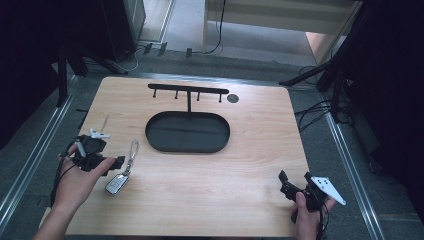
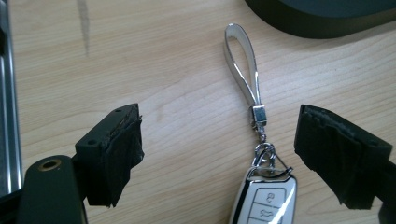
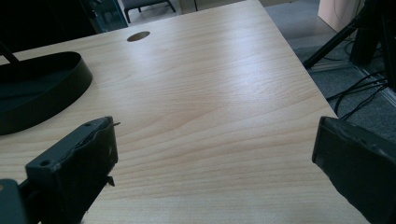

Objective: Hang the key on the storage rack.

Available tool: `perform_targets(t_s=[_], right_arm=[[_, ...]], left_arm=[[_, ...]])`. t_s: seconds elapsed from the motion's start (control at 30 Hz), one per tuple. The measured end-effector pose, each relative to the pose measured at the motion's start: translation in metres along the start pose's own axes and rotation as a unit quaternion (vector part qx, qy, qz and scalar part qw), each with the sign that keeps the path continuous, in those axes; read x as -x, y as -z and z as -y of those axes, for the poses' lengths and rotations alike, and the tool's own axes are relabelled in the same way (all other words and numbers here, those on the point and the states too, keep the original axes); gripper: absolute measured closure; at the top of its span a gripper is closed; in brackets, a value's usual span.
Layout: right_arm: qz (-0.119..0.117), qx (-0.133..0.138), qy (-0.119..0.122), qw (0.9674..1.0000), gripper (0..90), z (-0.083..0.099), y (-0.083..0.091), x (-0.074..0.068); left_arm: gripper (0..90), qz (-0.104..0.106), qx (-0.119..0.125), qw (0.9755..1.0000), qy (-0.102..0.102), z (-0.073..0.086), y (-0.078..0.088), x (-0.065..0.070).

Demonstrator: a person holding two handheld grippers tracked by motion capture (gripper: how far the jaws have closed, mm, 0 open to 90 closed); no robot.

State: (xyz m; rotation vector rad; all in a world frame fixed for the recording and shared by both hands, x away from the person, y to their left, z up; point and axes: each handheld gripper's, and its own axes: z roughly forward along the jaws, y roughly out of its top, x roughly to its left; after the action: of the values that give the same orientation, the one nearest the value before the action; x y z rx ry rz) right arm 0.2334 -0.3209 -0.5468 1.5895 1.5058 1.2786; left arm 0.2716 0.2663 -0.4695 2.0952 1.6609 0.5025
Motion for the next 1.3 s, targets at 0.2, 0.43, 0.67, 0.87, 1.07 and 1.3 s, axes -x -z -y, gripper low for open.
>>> perform_targets(t_s=[0.2,0.43,0.67,0.87,1.07,1.3], right_arm=[[-0.002,0.002,-0.005,1.0,0.0,0.0,0.0,0.001],[-0.005,0.001,-0.011,0.9999,0.0,0.0,0.0,0.003],[-0.008,0.0,-0.019,0.9998,0.0,0.0,0.0,0.004],[-0.009,-0.002,-0.021,0.9997,0.0,0.0,0.0,0.005],[-0.008,-0.002,-0.022,0.9997,0.0,0.0,0.0,0.005],[-0.008,-0.001,-0.022,0.9997,0.0,0.0,0.0,0.005]], left_arm=[[21.0,-0.004,-0.099,0.995,-0.017,-0.024,-0.019,0.017],[30.3,-0.012,-0.162,0.9866,-0.007,-0.041,-0.037,0.024],[46.3,-0.003,-0.203,0.979,-0.017,-0.043,-0.058,0.03],[66.1,-0.002,-0.214,0.9768,-0.004,-0.042,-0.065,0.03],[81.0,0.015,-0.217,0.976,0.014,-0.037,-0.067,0.027],[82.8,0.016,-0.181,0.9831,0.02,-0.038,-0.056,0.018]])
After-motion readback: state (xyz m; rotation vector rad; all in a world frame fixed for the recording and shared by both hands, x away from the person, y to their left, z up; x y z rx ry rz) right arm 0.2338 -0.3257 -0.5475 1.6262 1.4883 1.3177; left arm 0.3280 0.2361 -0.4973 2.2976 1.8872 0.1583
